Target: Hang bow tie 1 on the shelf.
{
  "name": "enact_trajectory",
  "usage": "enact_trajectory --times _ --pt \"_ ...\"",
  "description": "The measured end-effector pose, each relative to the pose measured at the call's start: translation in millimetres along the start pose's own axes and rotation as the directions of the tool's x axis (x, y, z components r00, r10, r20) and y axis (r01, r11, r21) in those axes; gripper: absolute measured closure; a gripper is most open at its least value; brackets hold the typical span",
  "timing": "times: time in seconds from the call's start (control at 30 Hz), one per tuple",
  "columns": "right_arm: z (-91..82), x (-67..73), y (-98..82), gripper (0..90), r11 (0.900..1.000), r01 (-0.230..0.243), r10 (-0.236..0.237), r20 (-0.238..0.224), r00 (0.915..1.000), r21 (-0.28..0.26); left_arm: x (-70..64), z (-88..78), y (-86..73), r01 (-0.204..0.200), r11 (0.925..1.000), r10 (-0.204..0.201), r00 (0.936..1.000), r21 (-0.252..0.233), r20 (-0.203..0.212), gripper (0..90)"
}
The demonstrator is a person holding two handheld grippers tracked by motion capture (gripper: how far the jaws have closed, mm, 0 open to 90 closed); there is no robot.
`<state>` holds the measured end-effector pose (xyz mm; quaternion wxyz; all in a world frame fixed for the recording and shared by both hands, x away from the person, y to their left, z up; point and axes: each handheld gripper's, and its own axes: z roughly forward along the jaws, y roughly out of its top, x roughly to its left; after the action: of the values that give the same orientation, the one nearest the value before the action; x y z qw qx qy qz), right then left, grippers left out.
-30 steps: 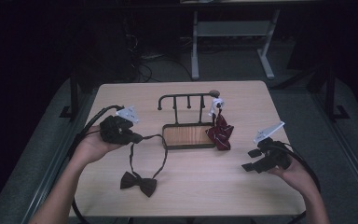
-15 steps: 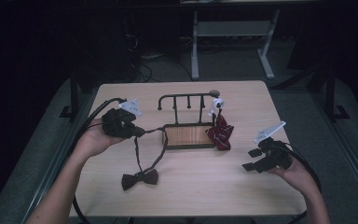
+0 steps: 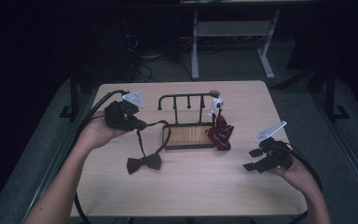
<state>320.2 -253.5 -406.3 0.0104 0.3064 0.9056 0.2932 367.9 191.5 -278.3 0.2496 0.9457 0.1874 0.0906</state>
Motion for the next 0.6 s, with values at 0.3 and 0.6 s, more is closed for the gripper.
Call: enact_trajectory --times 0.3,0.6 --pt "-0.7 -0.3 -0.5 34.6 1.000 0.005 -0.005 -0.005 1.0000 -0.001 8.0 -4.8 11.6 0.006 0.9999 -0.006 0.9998 0.010 -0.018 89.9" --pt "-0.2 -0.4 -0.4 34.6 1.000 0.007 -0.007 -0.008 0.9999 0.000 14.3 -10.4 17.9 0.017 0.9998 -0.017 0.9994 0.010 -0.030 89.9"
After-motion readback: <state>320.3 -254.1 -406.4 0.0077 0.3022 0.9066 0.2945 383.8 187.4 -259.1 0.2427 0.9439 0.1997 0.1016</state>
